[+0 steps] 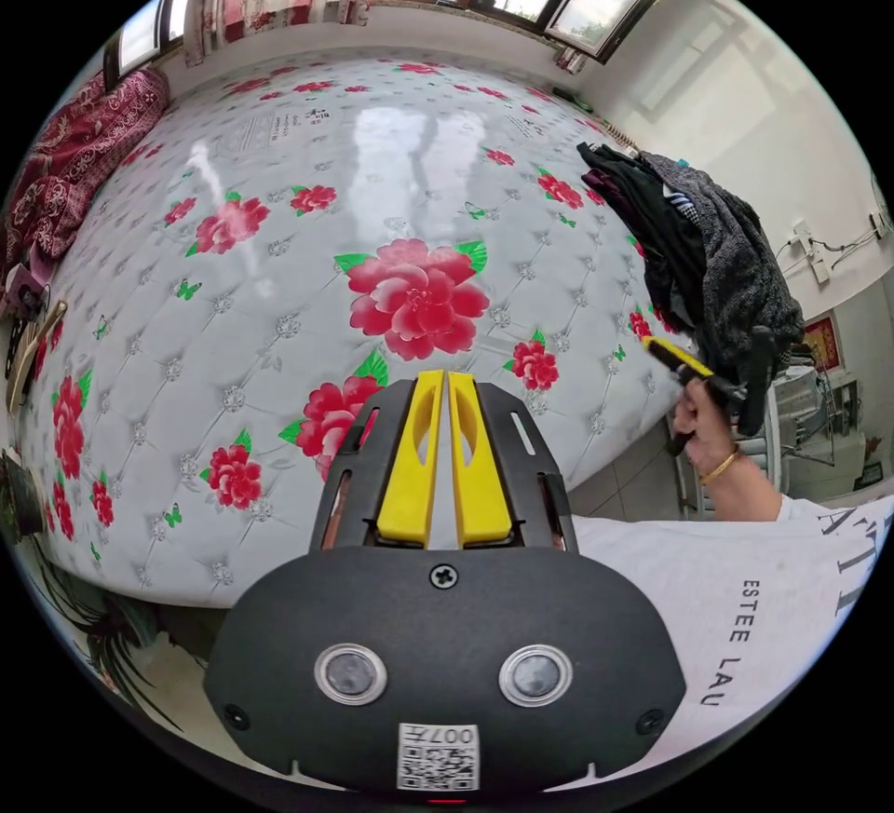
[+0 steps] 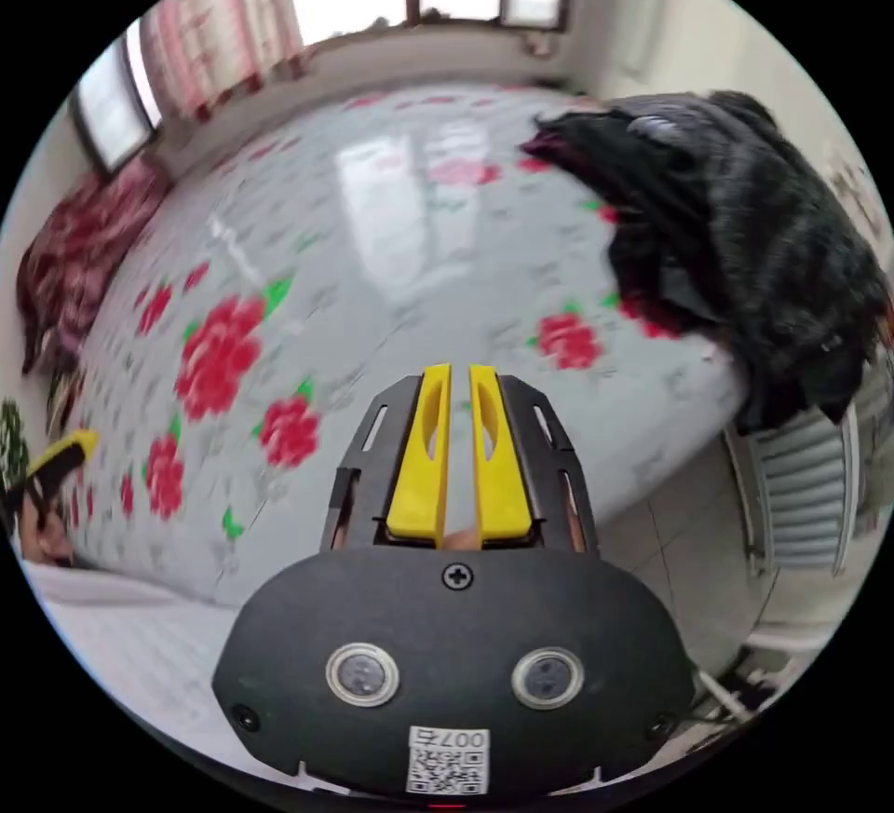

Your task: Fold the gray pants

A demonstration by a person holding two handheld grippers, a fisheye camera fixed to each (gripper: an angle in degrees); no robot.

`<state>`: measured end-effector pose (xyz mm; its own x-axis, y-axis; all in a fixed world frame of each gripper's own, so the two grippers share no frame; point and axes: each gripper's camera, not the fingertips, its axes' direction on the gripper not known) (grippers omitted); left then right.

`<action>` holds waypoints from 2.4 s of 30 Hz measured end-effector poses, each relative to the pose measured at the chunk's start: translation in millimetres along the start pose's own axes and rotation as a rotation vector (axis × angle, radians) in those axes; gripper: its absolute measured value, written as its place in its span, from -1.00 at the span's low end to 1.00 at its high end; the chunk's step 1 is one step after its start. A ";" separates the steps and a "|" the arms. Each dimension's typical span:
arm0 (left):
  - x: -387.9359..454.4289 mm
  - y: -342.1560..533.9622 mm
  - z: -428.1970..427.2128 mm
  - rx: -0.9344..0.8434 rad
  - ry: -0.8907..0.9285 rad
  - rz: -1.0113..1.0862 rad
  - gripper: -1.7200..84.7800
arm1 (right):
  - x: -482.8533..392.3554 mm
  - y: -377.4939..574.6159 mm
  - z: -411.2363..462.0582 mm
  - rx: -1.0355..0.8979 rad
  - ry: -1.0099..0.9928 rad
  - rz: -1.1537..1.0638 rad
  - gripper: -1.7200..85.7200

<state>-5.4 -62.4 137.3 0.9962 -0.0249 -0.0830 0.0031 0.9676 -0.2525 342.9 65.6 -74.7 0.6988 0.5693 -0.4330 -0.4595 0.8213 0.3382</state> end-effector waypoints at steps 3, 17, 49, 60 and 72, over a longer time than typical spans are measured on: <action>3.8 -4.9 5.1 -0.002 0.000 -0.018 -0.98 | 148.6 -46.1 -46.1 0.206 0.225 0.353 -0.81; -18.6 6.2 3.4 0.017 -0.013 -0.140 -0.98 | 309.0 -101.9 -97.8 0.284 -0.035 0.570 -0.94; -123.3 37.9 -43.4 0.072 0.001 -0.340 -0.98 | 254.5 -133.1 -24.5 -0.004 0.281 0.429 -0.56; -105.7 10.7 -42.2 0.048 0.013 -0.343 -0.98 | 216.8 -158.4 -30.8 0.185 -0.390 0.158 -0.95; -197.8 46.7 -113.6 0.217 0.039 -0.379 -0.98 | -157.4 3.3 -195.6 0.187 -1.311 -0.689 -0.95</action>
<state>-212.2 -40.8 32.5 0.9171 -0.3939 -0.0607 0.3902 0.9185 -0.0643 124.1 -14.1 -168.8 0.7732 -0.4391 0.4575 0.1611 0.8338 0.5281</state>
